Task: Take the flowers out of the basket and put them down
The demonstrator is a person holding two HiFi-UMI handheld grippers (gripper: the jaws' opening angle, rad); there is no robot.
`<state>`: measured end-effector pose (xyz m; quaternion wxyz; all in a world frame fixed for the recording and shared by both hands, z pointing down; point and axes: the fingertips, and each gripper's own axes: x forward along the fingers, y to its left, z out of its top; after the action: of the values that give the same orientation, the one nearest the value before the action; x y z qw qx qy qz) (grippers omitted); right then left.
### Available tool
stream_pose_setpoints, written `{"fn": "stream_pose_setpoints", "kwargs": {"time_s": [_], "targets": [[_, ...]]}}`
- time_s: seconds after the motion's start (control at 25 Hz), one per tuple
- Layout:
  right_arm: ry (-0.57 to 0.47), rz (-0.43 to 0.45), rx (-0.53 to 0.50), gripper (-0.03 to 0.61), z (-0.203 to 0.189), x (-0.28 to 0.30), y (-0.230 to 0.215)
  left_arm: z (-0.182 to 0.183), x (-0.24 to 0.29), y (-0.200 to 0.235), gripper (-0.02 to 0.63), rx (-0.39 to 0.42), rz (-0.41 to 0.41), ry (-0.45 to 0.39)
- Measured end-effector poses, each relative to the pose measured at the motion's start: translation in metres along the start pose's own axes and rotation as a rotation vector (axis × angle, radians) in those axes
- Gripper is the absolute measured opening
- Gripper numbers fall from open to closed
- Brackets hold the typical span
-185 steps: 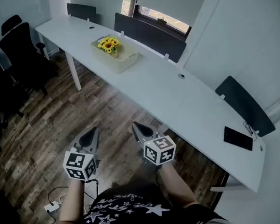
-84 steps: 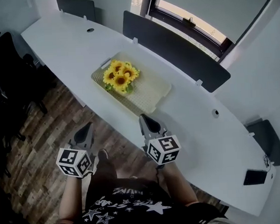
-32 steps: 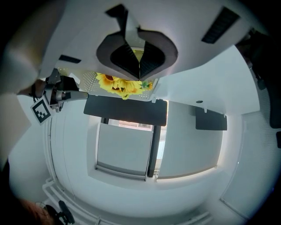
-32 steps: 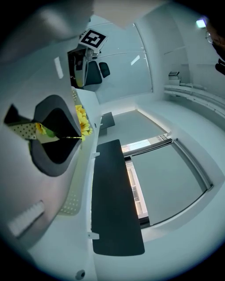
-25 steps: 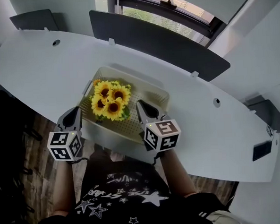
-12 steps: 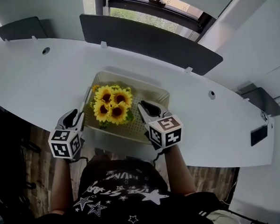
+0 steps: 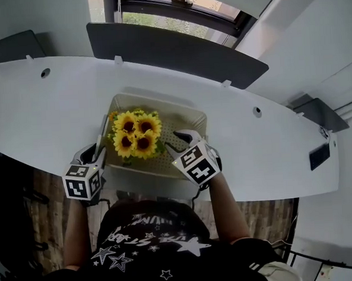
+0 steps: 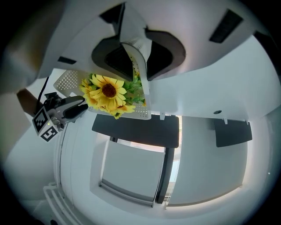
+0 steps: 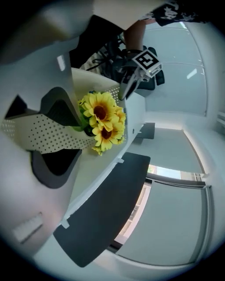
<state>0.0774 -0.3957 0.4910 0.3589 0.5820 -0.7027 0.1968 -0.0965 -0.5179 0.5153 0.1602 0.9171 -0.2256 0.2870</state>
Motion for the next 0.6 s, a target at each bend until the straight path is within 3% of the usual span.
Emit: {"fn": "stream_pose_setpoints", "kwargs": {"time_s": [0.28,0.6], "targets": [[0.203,0.018,-0.296,0.199,-0.021,0.025,0.008,0.0,0.0,-0.002,0.103,0.0,-0.016,-0.006],[0.339,0.141,-0.442,0.232,-0.052,0.048,0.022,0.002,0.001,-0.003,0.103,-0.01,-0.031,-0.013]]}}
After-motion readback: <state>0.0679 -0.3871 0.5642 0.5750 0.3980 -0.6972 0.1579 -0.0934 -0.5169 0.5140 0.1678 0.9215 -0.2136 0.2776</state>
